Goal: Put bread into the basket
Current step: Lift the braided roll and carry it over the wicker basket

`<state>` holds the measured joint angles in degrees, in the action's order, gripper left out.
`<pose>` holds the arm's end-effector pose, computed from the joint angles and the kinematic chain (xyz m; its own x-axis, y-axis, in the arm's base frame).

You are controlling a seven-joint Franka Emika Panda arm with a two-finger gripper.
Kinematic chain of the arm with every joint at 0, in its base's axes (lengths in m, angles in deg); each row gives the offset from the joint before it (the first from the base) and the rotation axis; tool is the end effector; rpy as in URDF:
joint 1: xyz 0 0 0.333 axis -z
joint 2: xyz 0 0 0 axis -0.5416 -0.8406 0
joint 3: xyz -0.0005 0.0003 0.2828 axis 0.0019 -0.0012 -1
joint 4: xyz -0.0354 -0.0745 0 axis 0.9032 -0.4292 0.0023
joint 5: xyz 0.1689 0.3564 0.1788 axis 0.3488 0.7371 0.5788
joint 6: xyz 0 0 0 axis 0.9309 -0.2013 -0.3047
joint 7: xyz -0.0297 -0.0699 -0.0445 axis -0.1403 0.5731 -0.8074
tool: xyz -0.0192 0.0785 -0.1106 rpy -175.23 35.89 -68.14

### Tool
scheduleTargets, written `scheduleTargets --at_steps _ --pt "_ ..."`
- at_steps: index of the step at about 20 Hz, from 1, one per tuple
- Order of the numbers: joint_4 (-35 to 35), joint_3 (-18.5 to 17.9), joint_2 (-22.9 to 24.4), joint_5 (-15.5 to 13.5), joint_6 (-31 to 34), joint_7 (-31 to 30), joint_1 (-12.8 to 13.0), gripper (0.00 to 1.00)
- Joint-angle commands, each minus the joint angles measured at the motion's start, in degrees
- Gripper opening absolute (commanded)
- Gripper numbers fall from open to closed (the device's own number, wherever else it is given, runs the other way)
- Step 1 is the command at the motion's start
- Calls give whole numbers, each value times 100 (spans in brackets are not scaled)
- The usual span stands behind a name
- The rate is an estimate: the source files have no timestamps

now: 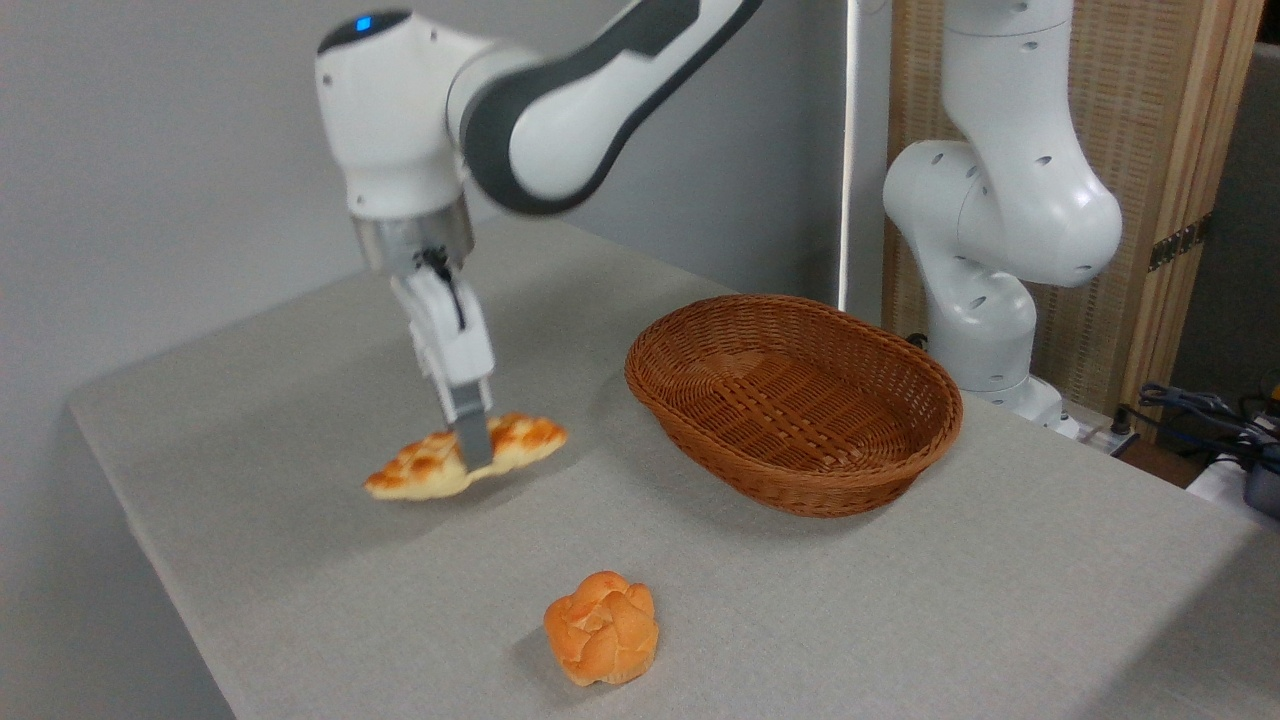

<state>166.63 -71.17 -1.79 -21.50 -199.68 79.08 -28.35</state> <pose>0.5817 -0.1644 0.3836 0.5361 -0.8440 0.0159 -0.8438 -0.5364 -0.0194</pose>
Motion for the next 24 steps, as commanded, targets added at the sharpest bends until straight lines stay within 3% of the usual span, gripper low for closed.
scheduleTargets --at_steps 1,5,10,13,15,17,19,21,24 --pt "83 -108 858 -78 1106 -100 -40 18" --pt "188 -493 1692 -78 2590 101 -49 19" --pt "1566 -592 2994 -78 2761 304 -31 23" --pt "2042 -539 3276 -78 2770 295 13 25" --pt "2253 -391 3277 -104 2761 287 100 43" --pt "2455 -215 3259 -104 2700 278 136 49" --pt "2500 -188 3224 -104 2621 278 136 94" --pt "2553 -188 3154 -148 2367 243 171 100" --pt "2597 -188 3049 -428 2287 216 233 100"
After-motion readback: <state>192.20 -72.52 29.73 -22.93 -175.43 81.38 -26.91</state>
